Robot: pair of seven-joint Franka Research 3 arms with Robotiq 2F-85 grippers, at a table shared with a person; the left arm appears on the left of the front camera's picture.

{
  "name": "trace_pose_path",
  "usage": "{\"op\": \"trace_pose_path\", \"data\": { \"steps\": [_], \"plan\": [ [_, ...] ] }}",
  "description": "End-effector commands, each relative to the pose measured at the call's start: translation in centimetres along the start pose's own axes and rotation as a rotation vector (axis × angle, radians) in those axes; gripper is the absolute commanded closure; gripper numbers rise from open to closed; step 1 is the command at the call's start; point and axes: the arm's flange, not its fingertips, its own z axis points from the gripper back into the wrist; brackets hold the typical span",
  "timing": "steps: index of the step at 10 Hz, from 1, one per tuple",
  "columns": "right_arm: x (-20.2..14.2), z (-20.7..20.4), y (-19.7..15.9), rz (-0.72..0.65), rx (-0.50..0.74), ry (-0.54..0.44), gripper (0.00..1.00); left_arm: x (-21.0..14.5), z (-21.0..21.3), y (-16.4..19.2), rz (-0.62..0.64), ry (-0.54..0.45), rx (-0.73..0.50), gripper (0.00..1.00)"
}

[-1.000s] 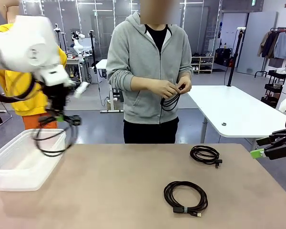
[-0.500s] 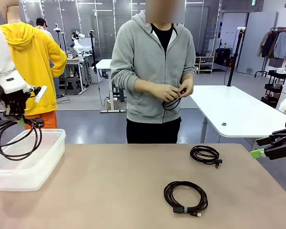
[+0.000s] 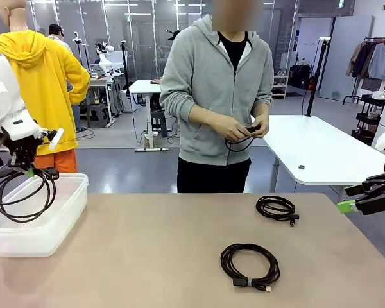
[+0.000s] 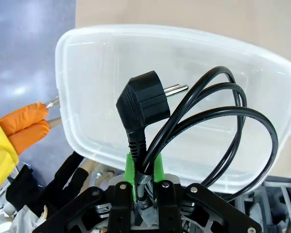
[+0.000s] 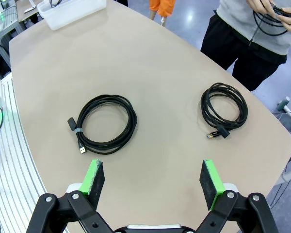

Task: Organize and store the cables.
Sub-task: Place the Power Cable into the Organizing box.

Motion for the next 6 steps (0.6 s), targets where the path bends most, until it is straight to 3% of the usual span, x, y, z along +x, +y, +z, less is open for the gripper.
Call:
{"op": "trace_pose_path", "data": {
  "steps": [1, 5, 6],
  "plan": [
    [0.3, 0.1, 0.1, -0.024, 0.005, 0.005, 0.00, 0.8, -3.6, 0.1, 0.070, 0.018, 0.030, 0.83],
    [0.3, 0.1, 0.1, -0.024, 0.005, 0.005, 0.00, 2.0, -8.1, -1.1, 0.135, 0.042, 0.006, 0.76],
    [0.3, 0.1, 0.1, -0.024, 0.005, 0.005, 0.00, 2.0, -8.4, -1.5, 0.137, 0.050, -0.013, 0.57]
  ]
}}
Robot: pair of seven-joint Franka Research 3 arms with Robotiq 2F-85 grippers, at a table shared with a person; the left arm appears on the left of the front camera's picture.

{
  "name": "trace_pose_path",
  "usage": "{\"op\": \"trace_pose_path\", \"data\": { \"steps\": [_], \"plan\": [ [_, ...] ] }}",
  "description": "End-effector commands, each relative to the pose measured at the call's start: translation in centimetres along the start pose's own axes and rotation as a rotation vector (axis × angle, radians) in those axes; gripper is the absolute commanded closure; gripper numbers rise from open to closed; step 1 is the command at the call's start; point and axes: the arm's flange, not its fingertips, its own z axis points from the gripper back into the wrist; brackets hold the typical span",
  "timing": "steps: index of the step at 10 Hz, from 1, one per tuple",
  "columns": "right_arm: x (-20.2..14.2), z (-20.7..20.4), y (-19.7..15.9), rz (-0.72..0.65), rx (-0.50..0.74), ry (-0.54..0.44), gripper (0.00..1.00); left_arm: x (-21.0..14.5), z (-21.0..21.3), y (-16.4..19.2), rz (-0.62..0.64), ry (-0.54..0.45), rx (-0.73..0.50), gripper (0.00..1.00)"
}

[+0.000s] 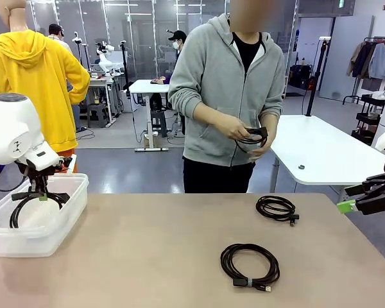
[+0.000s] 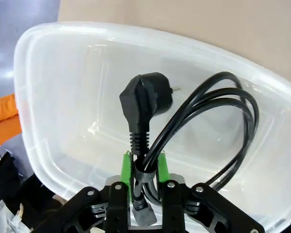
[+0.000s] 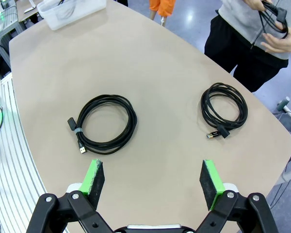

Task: Organize and store the cables.
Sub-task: Place the Power Cable into the Organizing box.

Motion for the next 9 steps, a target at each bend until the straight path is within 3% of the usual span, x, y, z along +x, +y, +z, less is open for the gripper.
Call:
{"op": "trace_pose_path", "data": {
  "steps": [1, 2, 3, 4, 7, 8, 9],
  "plan": [
    [0.3, 0.1, 0.1, -0.024, 0.005, 0.005, 0.00, -0.2, 0.2, -0.6, 0.016, 0.022, 0.004, 0.49],
    [0.3, 0.1, 0.1, -0.024, 0.005, 0.005, 0.00, -0.3, 0.4, -0.6, 0.027, 0.021, 0.009, 0.29],
    [0.3, 0.1, 0.1, -0.024, 0.005, 0.005, 0.00, -0.4, 0.7, -0.7, 0.033, 0.017, 0.017, 0.21],
    [0.3, 0.1, 0.1, -0.024, 0.005, 0.005, 0.00, -0.5, 0.9, -0.8, 0.037, 0.022, 0.024, 0.01],
    [0.3, 0.1, 0.1, -0.024, 0.005, 0.005, 0.00, -0.4, 1.4, -1.4, 0.088, 0.018, 0.042, 0.00],
    [0.3, 0.1, 0.1, -0.024, 0.005, 0.005, 0.00, -0.4, 1.3, 0.0, 0.033, -0.002, 0.018, 0.18],
    [0.3, 0.1, 0.1, -0.024, 0.005, 0.005, 0.00, -0.4, 1.3, 0.0, 0.033, -0.002, 0.018, 0.18]
  ]
}}
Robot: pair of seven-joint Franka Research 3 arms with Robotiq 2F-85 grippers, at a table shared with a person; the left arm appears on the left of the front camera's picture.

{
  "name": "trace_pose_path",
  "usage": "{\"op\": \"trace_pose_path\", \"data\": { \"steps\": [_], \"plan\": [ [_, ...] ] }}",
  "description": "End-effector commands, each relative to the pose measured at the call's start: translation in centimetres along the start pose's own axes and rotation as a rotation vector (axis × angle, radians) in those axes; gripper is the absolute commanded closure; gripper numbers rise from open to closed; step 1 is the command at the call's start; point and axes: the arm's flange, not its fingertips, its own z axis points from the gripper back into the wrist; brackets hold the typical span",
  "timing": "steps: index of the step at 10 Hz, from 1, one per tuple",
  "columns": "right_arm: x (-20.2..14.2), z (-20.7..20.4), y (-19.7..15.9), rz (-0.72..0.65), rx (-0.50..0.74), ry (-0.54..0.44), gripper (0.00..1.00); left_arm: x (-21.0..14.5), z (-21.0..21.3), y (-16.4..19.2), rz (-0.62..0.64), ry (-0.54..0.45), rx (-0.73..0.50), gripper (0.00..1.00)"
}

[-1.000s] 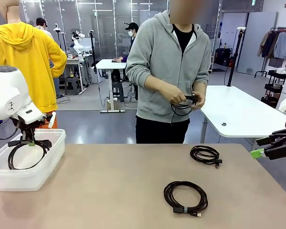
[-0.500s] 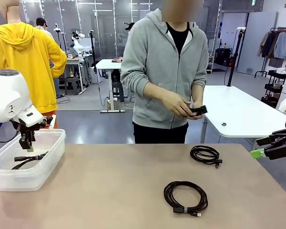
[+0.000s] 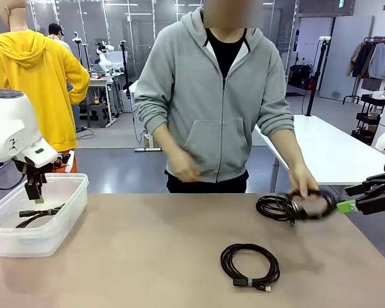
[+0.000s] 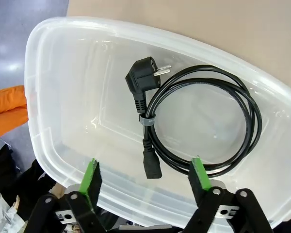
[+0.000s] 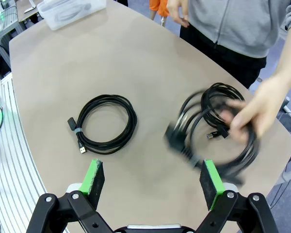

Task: Organize and store the cables.
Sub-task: Place the Power Cable into the Organizing box.

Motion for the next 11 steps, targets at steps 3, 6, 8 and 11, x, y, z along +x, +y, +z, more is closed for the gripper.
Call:
{"op": "trace_pose_path", "data": {
  "steps": [3, 6, 8, 11],
  "plan": [
    [0.27, 0.13, 0.06, -0.024, 0.004, 0.005, 0.00, -0.16, -0.16, 0.24, -0.016, 0.001, 0.000, 0.18],
    [0.27, 0.13, 0.06, -0.024, 0.004, 0.005, 0.00, -0.16, -0.16, 0.24, -0.016, 0.001, 0.000, 0.18],
    [0.27, 0.13, 0.06, -0.024, 0.004, 0.005, 0.00, -0.16, -0.16, 0.24, -0.016, 0.001, 0.000, 0.18],
    [0.27, 0.13, 0.06, -0.024, 0.004, 0.005, 0.00, 0.16, -0.08, -0.05, -0.004, -0.001, -0.002, 0.18]
  ]
}}
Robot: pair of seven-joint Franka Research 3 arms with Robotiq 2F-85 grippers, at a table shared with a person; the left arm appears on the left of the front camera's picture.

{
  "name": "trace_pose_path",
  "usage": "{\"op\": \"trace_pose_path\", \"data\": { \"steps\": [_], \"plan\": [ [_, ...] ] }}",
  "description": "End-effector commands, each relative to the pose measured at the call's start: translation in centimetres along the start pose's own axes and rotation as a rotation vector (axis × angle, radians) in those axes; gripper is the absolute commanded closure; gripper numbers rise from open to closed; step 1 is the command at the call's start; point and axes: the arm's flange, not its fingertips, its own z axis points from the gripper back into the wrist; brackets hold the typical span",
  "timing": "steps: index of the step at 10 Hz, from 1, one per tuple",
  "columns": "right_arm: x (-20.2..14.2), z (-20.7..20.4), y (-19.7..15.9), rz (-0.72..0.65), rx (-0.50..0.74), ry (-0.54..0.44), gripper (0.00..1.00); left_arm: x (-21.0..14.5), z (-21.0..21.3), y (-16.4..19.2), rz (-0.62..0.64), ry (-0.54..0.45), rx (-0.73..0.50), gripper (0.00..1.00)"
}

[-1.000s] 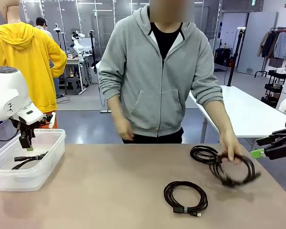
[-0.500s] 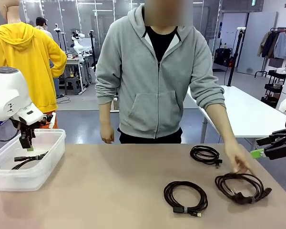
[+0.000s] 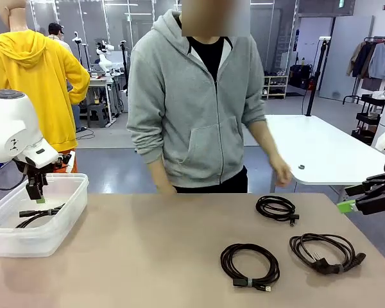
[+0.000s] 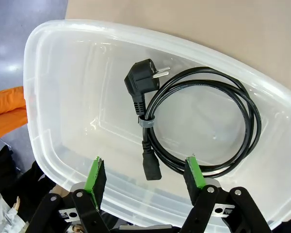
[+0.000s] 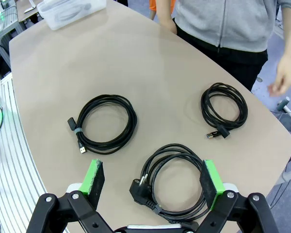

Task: Organize and store the cables.
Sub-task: Place the Power Cable into the Organizing box.

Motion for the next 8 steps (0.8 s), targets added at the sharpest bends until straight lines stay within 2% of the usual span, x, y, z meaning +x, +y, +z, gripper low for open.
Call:
{"op": "trace_pose_path", "data": {
  "steps": [1, 3, 4, 5, 8],
  "plan": [
    [0.3, 0.1, 0.1, -0.024, 0.005, 0.005, 0.00, -0.4, 3.3, 0.9, 0.086, -0.084, 0.005, 0.18],
    [0.3, 0.1, 0.1, -0.024, 0.005, 0.005, 0.00, -2.6, 8.4, -0.9, 0.288, -0.235, -0.035, 0.18],
    [0.3, 0.1, 0.1, -0.024, 0.005, 0.005, 0.00, -3.5, 9.9, -2.2, 0.331, -0.266, -0.014, 0.18],
    [0.3, 0.1, 0.1, -0.024, 0.005, 0.005, 0.00, -4.9, 12.1, -4.9, 0.410, -0.345, -0.014, 0.18],
    [0.3, 0.1, 0.1, -0.024, 0.005, 0.005, 0.00, -8.8, 15.4, -11.4, 0.512, -0.470, 0.005, 0.18]
  ]
}}
